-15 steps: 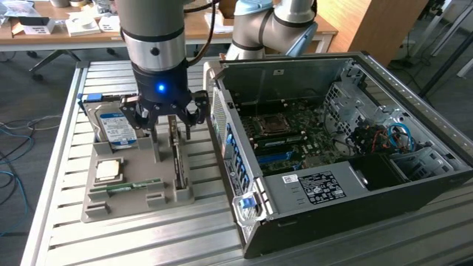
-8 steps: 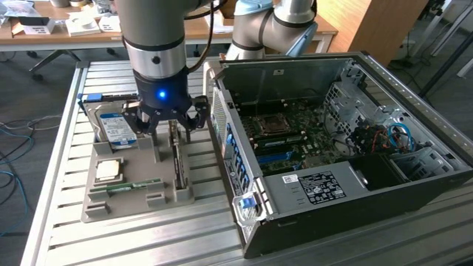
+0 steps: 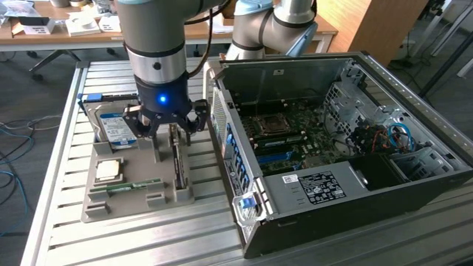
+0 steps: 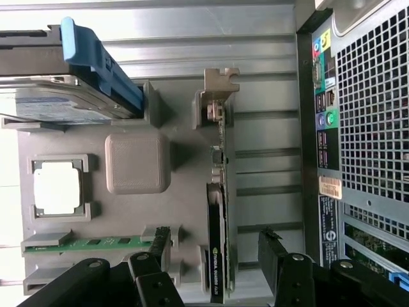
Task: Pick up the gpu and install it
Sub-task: 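Pick up the gpu and move the gpu toward the slot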
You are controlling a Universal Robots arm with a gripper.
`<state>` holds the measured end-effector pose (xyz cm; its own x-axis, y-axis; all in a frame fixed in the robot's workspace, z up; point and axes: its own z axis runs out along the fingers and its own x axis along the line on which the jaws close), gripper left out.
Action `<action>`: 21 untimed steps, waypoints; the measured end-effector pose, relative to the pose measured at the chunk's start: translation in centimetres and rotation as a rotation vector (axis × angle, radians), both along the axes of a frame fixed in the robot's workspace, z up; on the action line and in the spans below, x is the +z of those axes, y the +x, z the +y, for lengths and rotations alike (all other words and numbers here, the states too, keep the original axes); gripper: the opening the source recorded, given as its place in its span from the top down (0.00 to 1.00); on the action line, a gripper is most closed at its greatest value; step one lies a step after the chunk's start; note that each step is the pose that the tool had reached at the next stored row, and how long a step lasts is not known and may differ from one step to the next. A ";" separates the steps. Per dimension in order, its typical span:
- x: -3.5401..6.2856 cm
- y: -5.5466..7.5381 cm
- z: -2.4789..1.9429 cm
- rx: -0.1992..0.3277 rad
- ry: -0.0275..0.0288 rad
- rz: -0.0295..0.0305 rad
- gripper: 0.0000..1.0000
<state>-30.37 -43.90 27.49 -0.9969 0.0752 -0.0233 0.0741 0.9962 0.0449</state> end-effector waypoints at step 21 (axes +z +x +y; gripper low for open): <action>-3.13 0.0 0.00 0.000 0.0000 0.0000 0.34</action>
